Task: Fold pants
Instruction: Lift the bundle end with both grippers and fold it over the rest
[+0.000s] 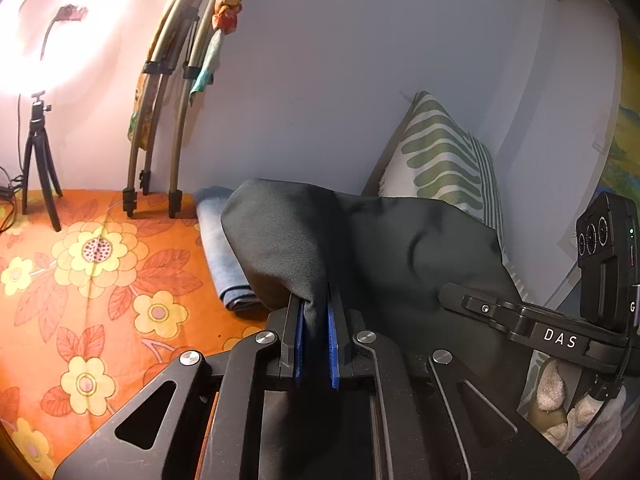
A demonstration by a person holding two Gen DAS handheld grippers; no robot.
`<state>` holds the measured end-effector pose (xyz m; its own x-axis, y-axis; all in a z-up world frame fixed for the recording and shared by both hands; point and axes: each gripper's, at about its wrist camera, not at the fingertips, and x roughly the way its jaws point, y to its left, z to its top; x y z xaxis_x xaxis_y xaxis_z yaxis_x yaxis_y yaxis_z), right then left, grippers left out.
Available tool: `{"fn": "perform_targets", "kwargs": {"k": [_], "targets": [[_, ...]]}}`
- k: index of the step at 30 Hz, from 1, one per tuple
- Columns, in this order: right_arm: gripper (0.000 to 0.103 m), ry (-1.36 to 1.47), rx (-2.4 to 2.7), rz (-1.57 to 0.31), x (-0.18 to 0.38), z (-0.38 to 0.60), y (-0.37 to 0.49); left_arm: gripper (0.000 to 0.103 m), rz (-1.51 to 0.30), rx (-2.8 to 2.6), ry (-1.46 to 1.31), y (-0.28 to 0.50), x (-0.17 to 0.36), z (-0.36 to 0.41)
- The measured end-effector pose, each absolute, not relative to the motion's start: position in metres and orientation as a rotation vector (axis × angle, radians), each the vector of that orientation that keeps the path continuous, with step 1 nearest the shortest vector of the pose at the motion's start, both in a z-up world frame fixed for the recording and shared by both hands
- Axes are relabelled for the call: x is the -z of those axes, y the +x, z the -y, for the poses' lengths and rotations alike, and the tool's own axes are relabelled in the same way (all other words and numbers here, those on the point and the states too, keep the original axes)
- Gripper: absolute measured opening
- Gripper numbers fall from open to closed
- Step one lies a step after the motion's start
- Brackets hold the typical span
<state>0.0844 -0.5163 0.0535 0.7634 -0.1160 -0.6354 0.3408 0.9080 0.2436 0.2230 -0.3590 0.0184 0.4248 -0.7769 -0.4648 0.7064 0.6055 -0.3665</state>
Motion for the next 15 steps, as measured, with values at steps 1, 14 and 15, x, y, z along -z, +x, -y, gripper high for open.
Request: {"fn": "perform_targets", "kwargs": {"k": [1, 14, 15], "targets": [[0.027, 0.351, 0.253, -0.654, -0.057, 0.516, 0.084, 0.008, -0.644, 0.935, -0.124, 0.224, -0.022, 0.359], [0.027, 0.283, 0.245, -0.521, -0.115, 0.512, 0.099, 0.008, -0.556, 0.948, -0.120, 0.248, -0.090, 0.367], [0.027, 0.278, 0.244, -0.513, -0.119, 0.514, 0.103, 0.008, -0.547, 0.945, -0.119, 0.251, -0.095, 0.369]]}}
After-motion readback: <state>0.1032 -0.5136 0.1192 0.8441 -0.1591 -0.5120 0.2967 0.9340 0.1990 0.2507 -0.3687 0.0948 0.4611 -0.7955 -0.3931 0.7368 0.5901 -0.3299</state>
